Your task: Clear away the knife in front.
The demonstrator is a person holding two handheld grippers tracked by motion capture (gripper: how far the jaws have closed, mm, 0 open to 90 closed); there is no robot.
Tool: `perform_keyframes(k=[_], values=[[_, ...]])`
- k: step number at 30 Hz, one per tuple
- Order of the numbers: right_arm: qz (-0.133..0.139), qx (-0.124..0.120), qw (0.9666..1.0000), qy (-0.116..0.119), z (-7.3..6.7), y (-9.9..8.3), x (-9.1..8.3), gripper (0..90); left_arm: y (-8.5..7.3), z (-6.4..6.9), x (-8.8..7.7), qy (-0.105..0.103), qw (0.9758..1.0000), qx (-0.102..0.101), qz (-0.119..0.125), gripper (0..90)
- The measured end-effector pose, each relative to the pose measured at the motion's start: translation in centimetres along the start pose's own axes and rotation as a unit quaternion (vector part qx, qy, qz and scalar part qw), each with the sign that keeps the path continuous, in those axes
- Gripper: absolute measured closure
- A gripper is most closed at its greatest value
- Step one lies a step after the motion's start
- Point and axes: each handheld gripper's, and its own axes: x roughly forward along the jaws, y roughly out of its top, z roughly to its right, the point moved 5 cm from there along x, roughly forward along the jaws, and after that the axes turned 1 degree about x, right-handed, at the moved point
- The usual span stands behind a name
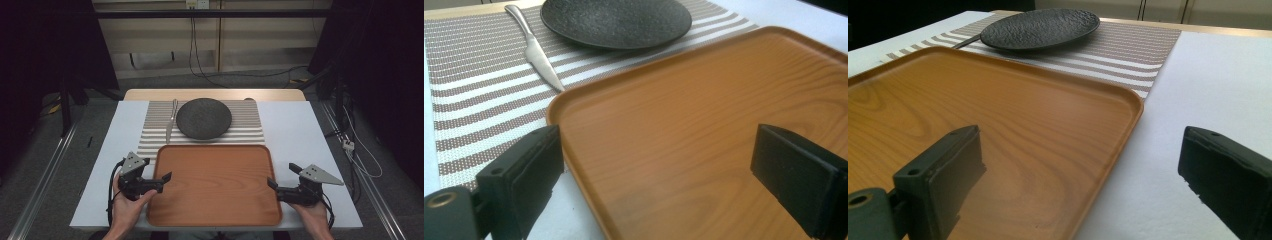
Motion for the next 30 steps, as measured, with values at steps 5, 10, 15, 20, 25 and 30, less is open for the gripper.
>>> perform_keyframes(k=[5, 10, 15, 20, 25, 30], values=[[-0.004, 0.003, 1.0, -0.001, 0.1, -0.1, 0.1, 3.9, 0.3, -0.1, 0.4, 0.008, 0.9999, -0.009, -0.002, 11.0], [-0.005, 0.002, 1.0, 0.001, 0.2, -0.1, 0.0, 4.0, 0.5, -0.1, 1.2, 0.018, 0.9994, 0.009, -0.027, 8.0], [-0.009, -0.002, 1.0, 0.003, 0.1, -0.2, 0.0, 3.9, 1.1, -0.3, 1.7, 0.018, 0.9992, 0.005, -0.036, 10.5], [-0.009, -0.001, 0.9999, 0.006, 0.1, -0.2, 0.0, 3.9, 1.8, -1.0, 2.0, 0.02, 0.9988, -0.012, -0.042, 10.8], [-0.012, -0.001, 0.9999, 0.009, 0.0, -0.2, 0.2, 3.7, 2.5, -1.8, 2.4, 0.02, 0.9984, -0.027, -0.045, 10.9], [-0.014, -0.003, 0.9999, 0.007, 0.0, -0.3, 0.2, 3.7, 3.5, -2.6, 3.0, 0.021, 0.9985, -0.012, -0.048, 10.5]])
